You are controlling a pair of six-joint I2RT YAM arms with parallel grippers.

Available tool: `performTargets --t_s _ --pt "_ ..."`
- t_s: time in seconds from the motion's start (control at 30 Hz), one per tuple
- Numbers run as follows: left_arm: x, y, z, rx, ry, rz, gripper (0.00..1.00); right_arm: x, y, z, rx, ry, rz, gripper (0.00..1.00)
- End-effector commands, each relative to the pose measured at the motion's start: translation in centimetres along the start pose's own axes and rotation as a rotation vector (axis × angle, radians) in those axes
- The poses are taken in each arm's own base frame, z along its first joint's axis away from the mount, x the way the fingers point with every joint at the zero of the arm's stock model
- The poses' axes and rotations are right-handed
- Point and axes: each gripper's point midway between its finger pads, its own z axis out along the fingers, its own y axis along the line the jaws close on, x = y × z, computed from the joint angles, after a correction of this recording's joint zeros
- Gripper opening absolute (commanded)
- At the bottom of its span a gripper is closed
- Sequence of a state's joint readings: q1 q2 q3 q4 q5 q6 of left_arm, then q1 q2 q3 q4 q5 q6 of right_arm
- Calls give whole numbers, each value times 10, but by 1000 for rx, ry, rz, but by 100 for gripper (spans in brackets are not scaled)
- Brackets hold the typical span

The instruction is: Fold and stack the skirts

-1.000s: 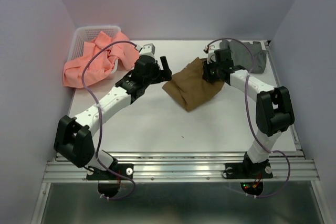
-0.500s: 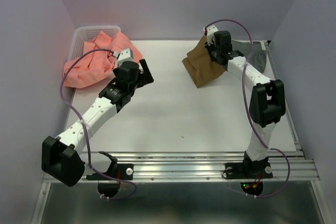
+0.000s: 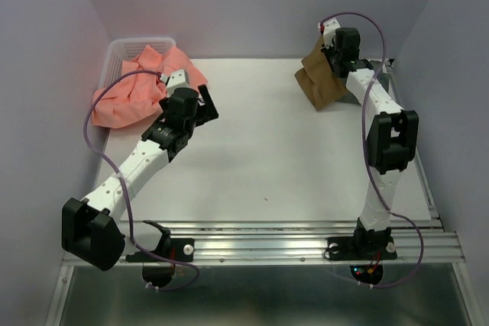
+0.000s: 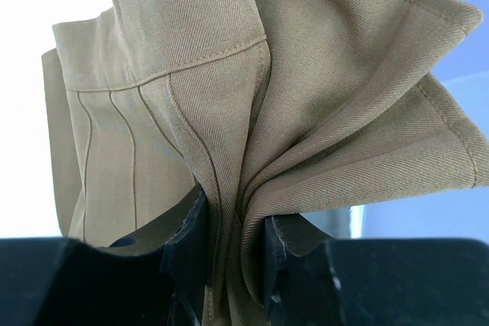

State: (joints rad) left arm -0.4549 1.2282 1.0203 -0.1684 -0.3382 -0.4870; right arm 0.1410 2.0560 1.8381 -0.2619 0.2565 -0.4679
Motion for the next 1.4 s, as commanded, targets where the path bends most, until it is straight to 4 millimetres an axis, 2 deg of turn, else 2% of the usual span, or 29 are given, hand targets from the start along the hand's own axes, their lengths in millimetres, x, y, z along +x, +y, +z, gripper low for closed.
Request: performTargets --t_s 0.0,0.03,0.07,0.13,0.17,0.23,0.3,0.37,0.5,0.6,0.63,0.7,0.73,0.87,1.1,1.17,1.2,1.27,1.3,1.37 --pt "-8 5 7 -24 -29 15 99 -62 -40 -10 98 -167 3 1" --pt "-7 5 10 -27 -28 13 99 -65 -39 -9 93 -171 12 1" --pt "-7 6 12 -29 -28 17 99 -76 -45 -13 100 -194 23 1" --pt "-6 7 15 -32 -24 18 99 -79 -44 -9 97 -193 40 1" --pt "-6 7 16 -33 -25 19 99 -91 -52 -13 115 -217 52 1" --pt "-6 7 20 -35 -21 21 99 -89 -59 -9 132 -202 71 1" --pt "-5 8 22 -36 -18 24 99 -99 -66 -14 146 -222 92 1" --pt "-4 8 25 -38 -10 28 99 -100 -68 -16 150 -220 97 1" --pt "-2 7 31 -36 -3 31 99 -92 -84 -19 185 -202 122 1" --pt "1 6 35 -31 8 32 99 -76 -96 -15 186 -172 166 1" --pt "3 5 37 -28 14 34 99 -64 -99 -10 177 -147 178 1" --pt "4 4 39 -25 19 35 99 -51 -103 -7 177 -122 194 1" --pt "4 4 40 -23 21 34 99 -46 -98 -5 158 -103 195 1" --pt "11 3 48 -25 45 39 99 -2 -113 8 186 -20 249 1" --pt "23 5 57 -36 79 42 99 67 -121 46 132 61 394 1" --pt "26 6 59 -41 88 47 99 77 -121 55 120 66 427 4" --pt "27 6 60 -43 92 49 99 89 -120 64 114 81 440 5" --pt "30 7 63 -48 103 53 99 100 -129 73 114 75 504 7" --pt "30 7 63 -51 103 51 99 110 -125 81 100 89 524 7" --pt "34 9 66 -58 112 54 99 124 -135 86 140 94 582 10"
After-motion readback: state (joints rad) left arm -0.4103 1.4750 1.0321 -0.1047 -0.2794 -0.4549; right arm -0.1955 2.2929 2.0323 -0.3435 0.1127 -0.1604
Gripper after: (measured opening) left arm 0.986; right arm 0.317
